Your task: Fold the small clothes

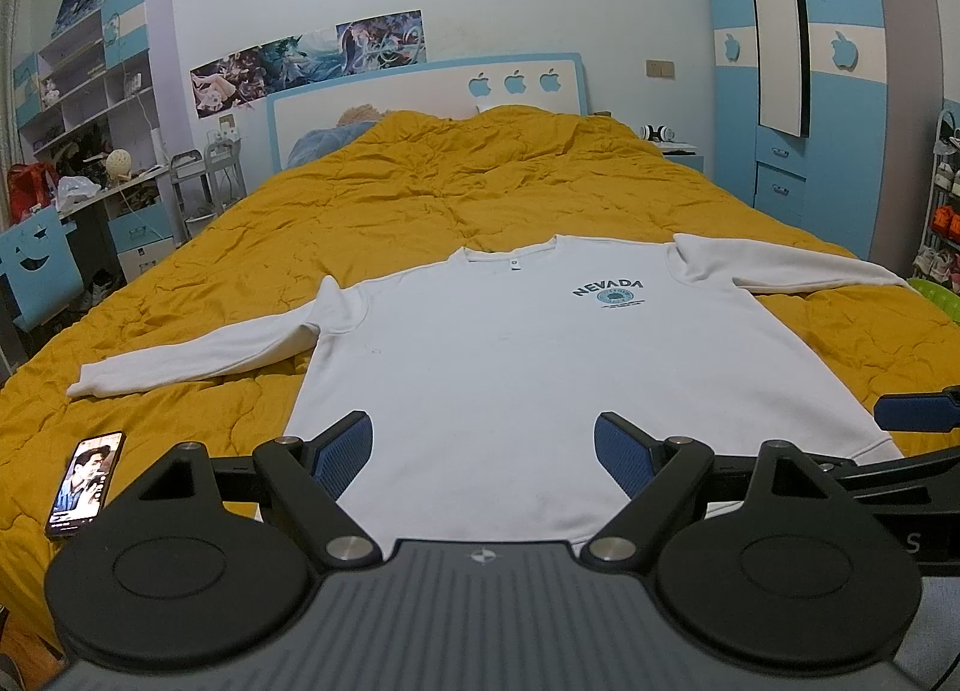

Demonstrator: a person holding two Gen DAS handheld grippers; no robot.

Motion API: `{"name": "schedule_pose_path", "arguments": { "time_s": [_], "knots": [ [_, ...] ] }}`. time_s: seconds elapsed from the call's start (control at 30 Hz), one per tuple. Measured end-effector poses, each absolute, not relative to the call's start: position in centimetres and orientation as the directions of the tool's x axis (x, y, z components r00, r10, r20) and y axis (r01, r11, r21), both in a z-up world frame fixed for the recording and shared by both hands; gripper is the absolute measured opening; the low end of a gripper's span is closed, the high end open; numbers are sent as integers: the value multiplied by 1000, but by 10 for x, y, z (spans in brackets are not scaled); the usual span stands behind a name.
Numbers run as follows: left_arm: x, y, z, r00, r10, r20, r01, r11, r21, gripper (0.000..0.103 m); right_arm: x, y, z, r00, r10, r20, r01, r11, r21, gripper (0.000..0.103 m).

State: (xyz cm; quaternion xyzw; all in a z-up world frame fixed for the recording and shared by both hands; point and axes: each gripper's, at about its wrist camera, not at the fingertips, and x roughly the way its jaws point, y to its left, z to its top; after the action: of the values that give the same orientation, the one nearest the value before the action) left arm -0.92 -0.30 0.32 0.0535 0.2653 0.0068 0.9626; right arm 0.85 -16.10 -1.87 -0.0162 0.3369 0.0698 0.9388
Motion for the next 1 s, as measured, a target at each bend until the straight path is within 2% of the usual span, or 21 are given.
{"name": "schedule_pose_path", "arguments": {
  "time_s": [0.4,0.67,0.83,1.0],
  "knots": [
    [3,6,-3,846,33,-532,21,995,96,98,21,-159,-26,757,135,-639,-159,987,20,82],
    [40,39,3,858,36,-512,-3,998,65,98,56,-169,-26,835,154,-529,-185,983,-6,82],
    [69,64,3,851,57,-522,-41,998,42,98,94,-177,-24,826,181,-533,-215,977,-1,82],
    [96,100,2,853,-9,-522,-45,995,-91,98,133,-179,-21,814,199,-546,-226,974,19,82]
  ]
}}
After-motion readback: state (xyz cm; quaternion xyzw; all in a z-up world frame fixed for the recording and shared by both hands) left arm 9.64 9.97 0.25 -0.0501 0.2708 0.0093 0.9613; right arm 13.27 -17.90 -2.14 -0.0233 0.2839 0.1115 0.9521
